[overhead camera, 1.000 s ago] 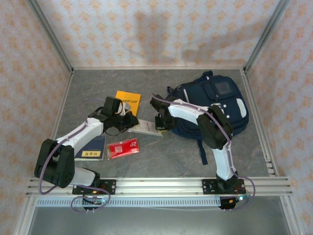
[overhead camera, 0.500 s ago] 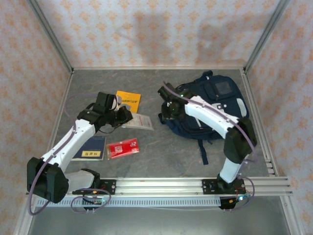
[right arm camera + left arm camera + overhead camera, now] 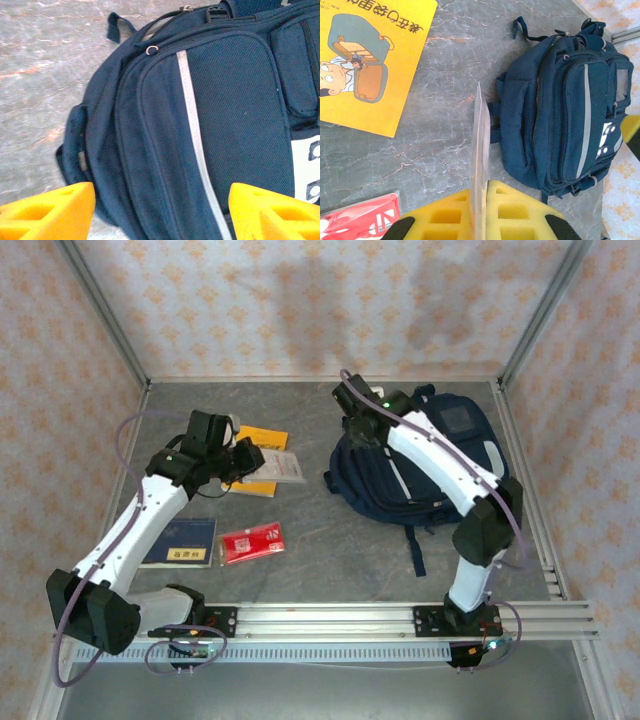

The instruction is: Pack the student bag

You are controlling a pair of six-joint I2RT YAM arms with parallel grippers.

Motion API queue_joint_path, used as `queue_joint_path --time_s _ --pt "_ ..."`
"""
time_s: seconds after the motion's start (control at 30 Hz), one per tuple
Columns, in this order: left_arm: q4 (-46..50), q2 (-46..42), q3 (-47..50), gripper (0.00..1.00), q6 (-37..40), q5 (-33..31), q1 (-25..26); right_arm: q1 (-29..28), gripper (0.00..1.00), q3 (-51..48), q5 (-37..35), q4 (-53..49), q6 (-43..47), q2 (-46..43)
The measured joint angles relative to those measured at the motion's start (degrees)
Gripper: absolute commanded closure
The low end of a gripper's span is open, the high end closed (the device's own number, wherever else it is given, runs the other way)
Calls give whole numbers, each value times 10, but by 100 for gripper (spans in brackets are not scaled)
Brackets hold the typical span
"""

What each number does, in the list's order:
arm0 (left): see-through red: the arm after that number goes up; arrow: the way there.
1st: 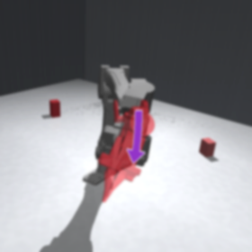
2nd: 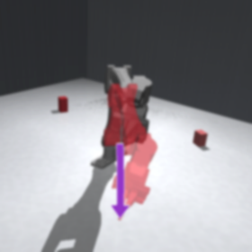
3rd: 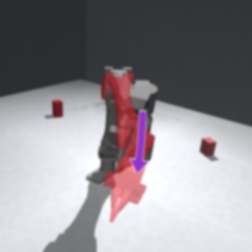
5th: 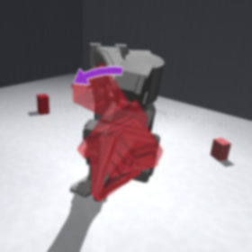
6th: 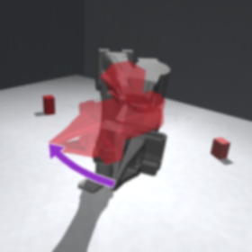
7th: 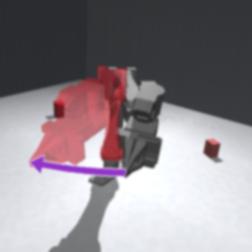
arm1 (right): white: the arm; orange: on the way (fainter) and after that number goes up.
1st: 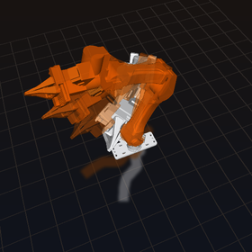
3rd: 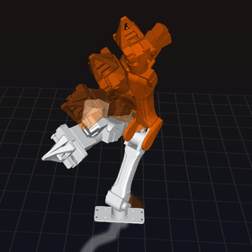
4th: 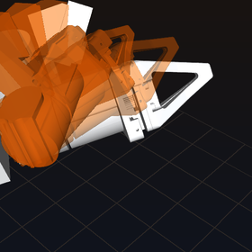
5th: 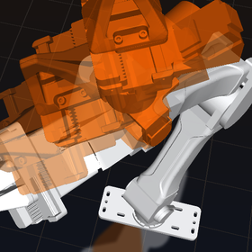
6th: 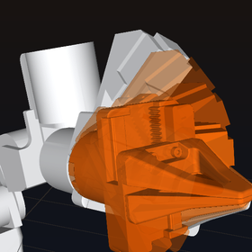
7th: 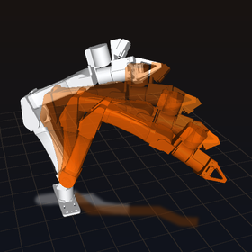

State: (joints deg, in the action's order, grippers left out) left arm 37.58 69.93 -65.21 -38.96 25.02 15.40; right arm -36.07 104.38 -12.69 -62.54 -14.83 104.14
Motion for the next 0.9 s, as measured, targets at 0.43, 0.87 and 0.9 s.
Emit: queue_joint_path --time_s 0.43,0.87,0.9 --pt "0 7 2 100 -2 3 0 11 36 29 -45 -16 21 133" --pt "-1 7 9 100 -2 16 0 41 60 -16 -2 19 47 138" --pt "-1 7 9 100 -2 17 0 43 66 -16 10 20 52 138"
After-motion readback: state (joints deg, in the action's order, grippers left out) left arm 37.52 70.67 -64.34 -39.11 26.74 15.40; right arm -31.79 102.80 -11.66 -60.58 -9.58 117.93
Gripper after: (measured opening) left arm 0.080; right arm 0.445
